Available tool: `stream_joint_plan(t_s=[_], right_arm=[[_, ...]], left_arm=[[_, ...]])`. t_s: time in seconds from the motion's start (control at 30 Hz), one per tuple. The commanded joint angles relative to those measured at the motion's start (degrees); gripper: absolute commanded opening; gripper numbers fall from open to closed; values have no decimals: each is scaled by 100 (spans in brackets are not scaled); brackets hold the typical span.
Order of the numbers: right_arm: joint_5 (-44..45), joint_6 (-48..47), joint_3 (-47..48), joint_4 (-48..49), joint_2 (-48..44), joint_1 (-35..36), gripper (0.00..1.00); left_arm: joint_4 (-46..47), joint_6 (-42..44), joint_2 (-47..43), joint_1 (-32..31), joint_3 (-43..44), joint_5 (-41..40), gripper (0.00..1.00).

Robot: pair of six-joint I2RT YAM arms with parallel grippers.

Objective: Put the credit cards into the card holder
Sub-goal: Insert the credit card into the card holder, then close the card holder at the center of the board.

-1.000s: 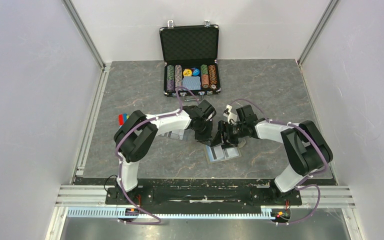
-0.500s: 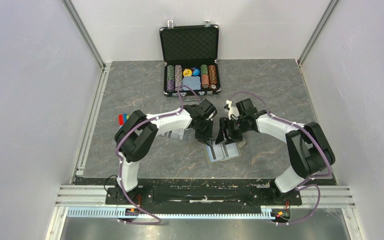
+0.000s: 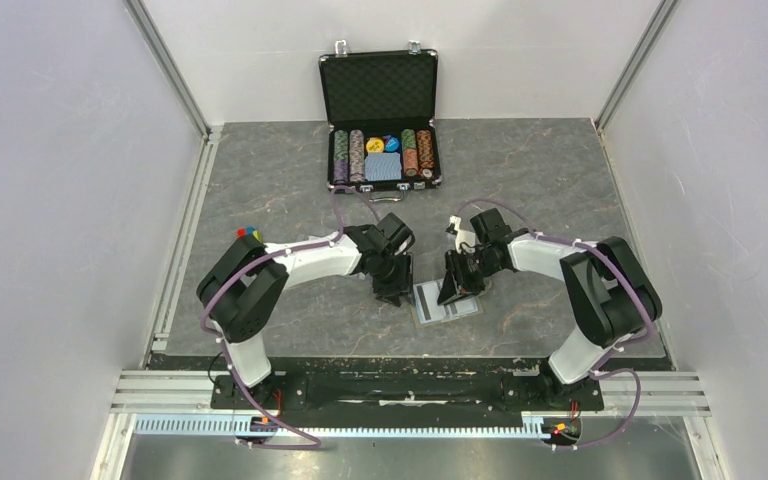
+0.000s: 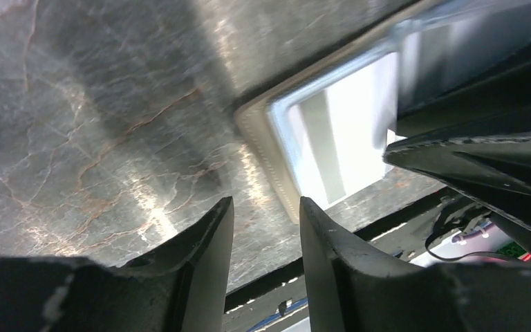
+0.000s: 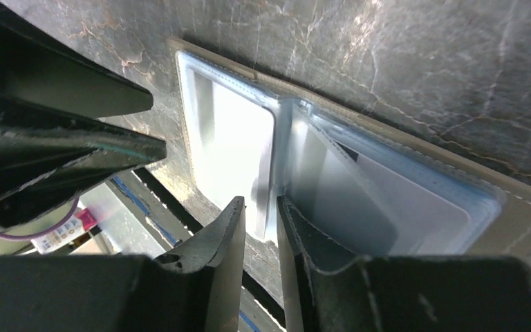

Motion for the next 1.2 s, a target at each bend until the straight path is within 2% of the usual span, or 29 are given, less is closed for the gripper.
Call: stream_joint_plan(t_s=[0.0,0.27,0.47,0.63,0.77,1.0,1.1,1.17], right_arm=[[-158,23,-193,280,181,-6,24],[-294,175,-506,678,281,-7,20],[-506,385,-569,958,258,-33,19],[-651,474,-448,1055,149,-51,23],[-711,503,-348,1069,117,-68,24],[-737,626,-311,1162,119,-106,25],[-759,734,-285,1257,102,-103,25],[-772,767,-244,1282,100,-103,26]], left_arm=[[632,-508,-63,-17,-341,172,47],[1857,-985,310,18,-661,715,48],[2733,-1215,133,62,-882,978,45],[3104,-1290,-245,62,-965,1052,44],[3493,-1422,-230,53,-934,1351,38],[3901,-1543,-220,53,-894,1610,36],[3854,-1491,-156,53,-810,1671,34],[3599,-1357,-95,44,-705,1664,29]])
